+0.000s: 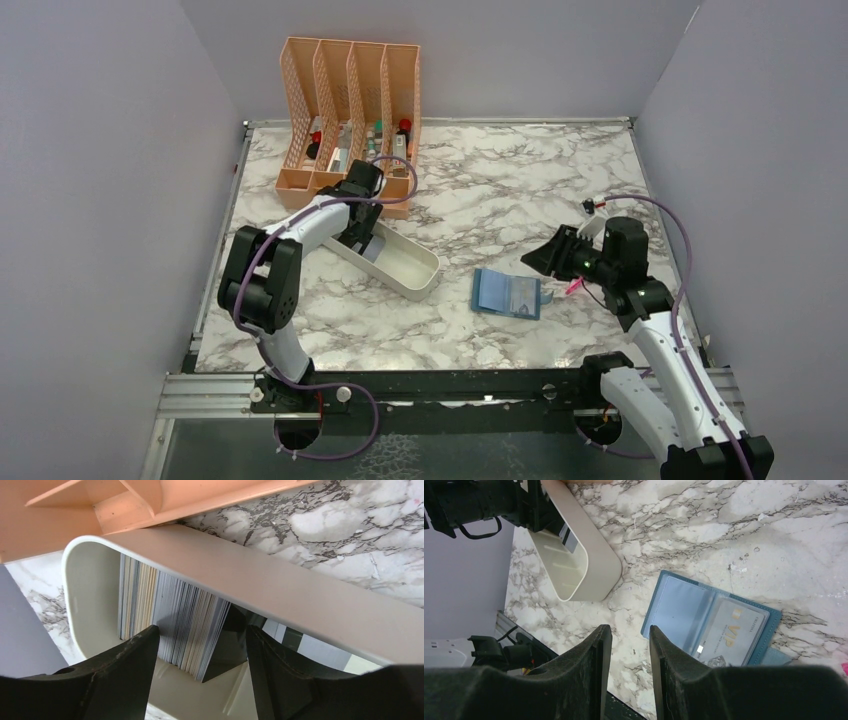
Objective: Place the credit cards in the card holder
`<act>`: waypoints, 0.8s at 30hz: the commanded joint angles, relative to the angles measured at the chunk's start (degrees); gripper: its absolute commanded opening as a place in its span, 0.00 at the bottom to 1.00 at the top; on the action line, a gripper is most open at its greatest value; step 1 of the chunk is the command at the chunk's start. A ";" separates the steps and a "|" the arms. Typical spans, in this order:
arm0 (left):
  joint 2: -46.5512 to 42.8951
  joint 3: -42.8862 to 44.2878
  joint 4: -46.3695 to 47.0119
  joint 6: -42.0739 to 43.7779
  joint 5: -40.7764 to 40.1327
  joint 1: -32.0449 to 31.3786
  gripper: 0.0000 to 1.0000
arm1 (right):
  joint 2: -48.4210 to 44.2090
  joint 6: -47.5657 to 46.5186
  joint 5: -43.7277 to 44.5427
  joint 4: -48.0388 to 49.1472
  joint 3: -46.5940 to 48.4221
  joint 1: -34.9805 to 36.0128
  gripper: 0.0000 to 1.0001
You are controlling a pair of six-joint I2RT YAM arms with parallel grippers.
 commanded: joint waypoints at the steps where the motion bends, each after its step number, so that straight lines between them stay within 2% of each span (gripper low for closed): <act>1: 0.32 2.08 0.75 0.32 -4.06 0.42 0.64 | 0.15 -0.01 -0.71 1.57 2.07 0.29 0.39; 3: 0.07 2.64 0.74 0.56 -5.48 0.38 0.59 | 0.30 -0.25 -0.27 1.17 2.70 0.32 0.39; 6: -0.19 3.80 0.60 0.75 -6.42 0.43 0.45 | 0.50 -0.30 -0.29 1.14 3.37 0.29 0.39; 7: -0.27 4.03 0.61 0.72 -6.35 0.42 0.44 | 0.60 -0.28 -0.32 1.11 3.36 0.31 0.39; 13: -0.46 4.45 0.49 0.72 -6.28 0.31 0.39 | 0.42 0.27 -0.64 1.41 2.77 0.27 0.39; 16: -0.87 4.55 0.35 0.69 -5.87 0.29 0.31 | 0.26 0.32 -0.78 1.76 2.36 0.32 0.39; 24: -2.08 5.03 -0.12 0.52 -6.04 0.05 0.28 | 0.31 0.39 -0.80 1.65 2.10 0.32 0.39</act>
